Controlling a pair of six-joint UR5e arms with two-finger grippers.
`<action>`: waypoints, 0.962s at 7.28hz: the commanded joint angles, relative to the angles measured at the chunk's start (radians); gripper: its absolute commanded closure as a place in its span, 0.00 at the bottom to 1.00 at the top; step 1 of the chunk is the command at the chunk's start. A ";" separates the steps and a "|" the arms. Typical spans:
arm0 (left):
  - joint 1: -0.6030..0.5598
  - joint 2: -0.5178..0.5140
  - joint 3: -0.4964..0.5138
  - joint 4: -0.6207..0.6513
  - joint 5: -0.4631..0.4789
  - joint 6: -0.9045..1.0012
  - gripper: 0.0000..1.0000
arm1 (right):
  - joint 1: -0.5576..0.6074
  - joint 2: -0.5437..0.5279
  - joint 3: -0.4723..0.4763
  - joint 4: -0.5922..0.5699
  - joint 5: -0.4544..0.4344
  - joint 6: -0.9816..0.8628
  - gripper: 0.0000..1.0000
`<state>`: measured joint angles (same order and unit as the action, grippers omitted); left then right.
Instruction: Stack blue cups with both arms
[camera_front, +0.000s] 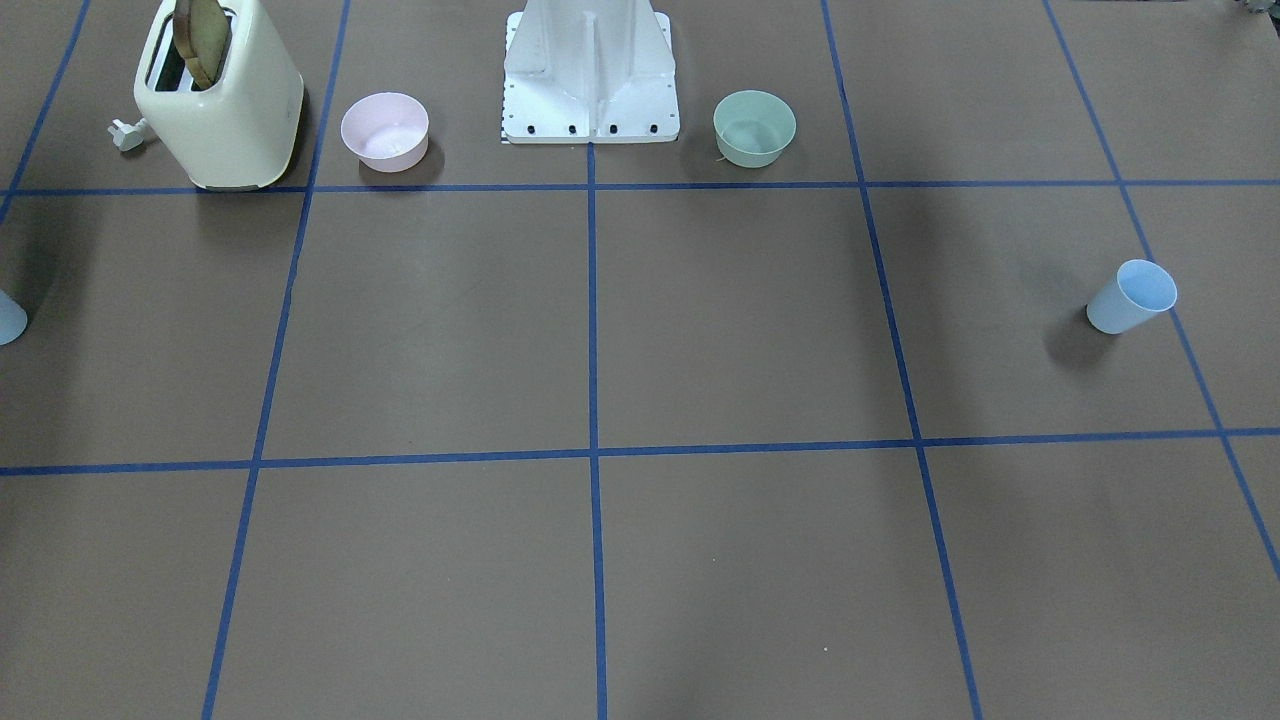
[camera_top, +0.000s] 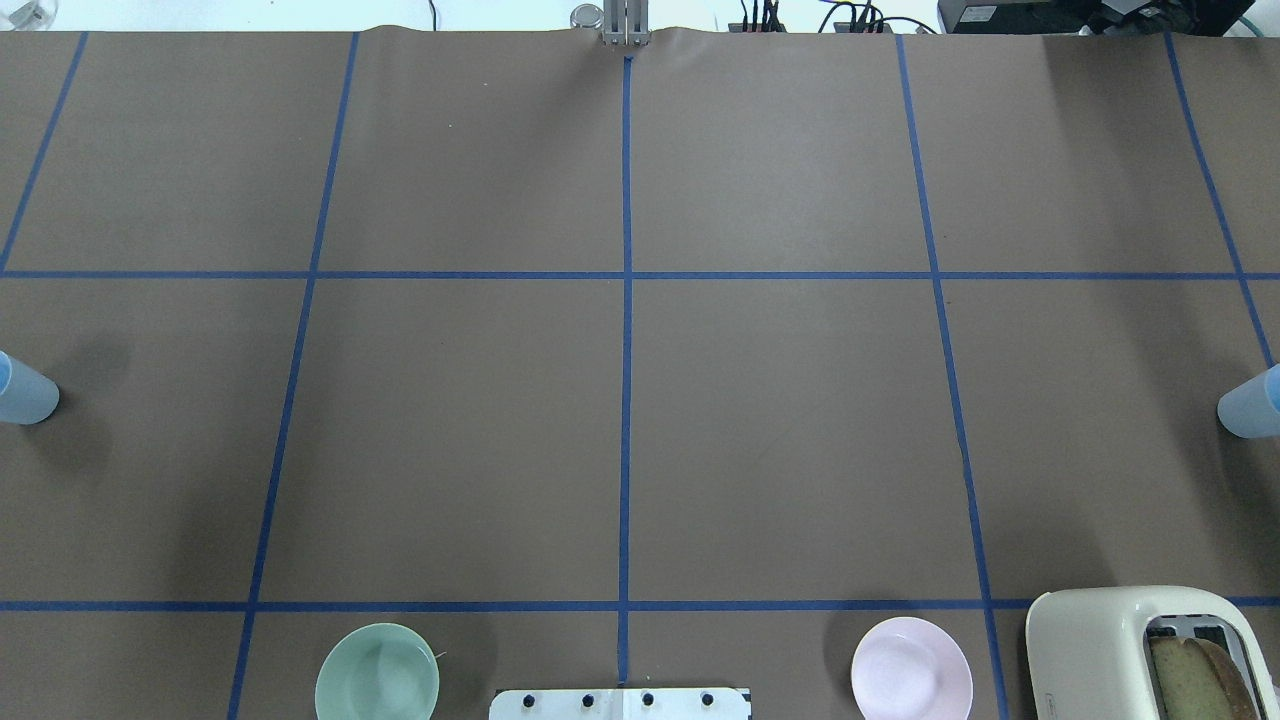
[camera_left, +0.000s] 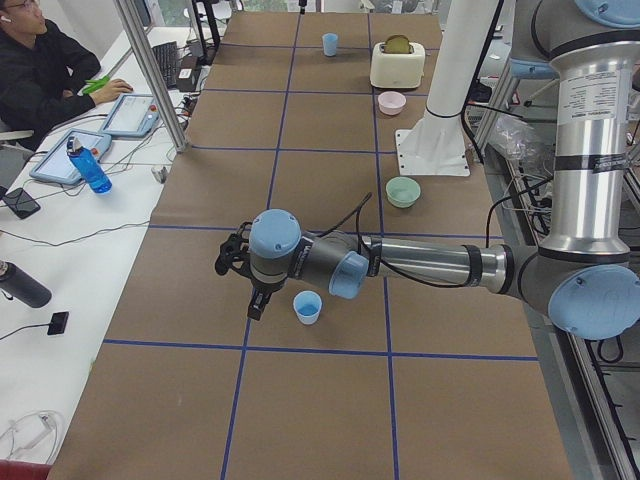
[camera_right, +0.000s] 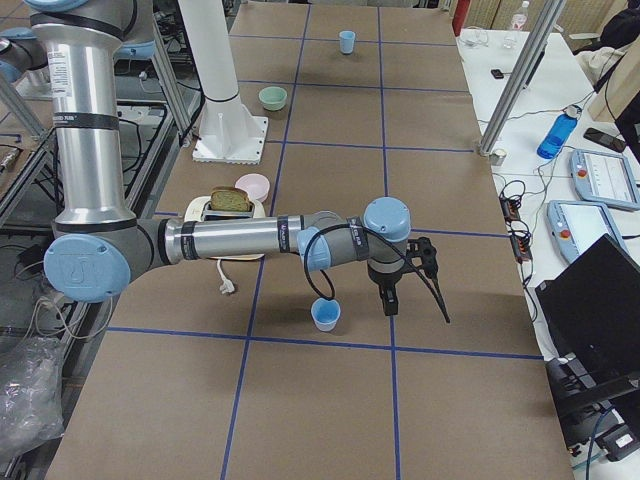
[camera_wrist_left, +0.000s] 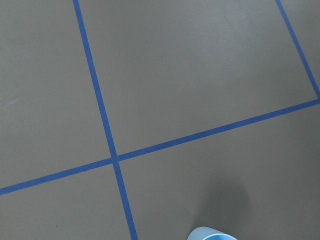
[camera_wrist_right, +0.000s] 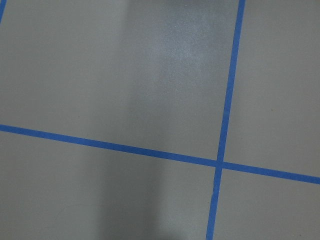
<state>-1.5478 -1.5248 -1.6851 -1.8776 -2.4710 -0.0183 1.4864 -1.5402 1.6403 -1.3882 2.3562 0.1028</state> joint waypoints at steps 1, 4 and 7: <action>0.000 0.000 -0.001 0.000 0.000 0.000 0.02 | 0.000 0.002 0.003 0.000 0.001 0.002 0.00; 0.024 -0.002 0.004 0.002 0.004 -0.002 0.02 | -0.017 -0.032 0.021 0.006 -0.069 0.054 0.00; 0.109 0.023 0.037 -0.174 0.063 -0.165 0.02 | -0.017 -0.231 0.087 0.154 -0.061 0.063 0.00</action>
<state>-1.4608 -1.5195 -1.6670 -1.9660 -2.4276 -0.1247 1.4698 -1.6934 1.7133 -1.3090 2.2925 0.1632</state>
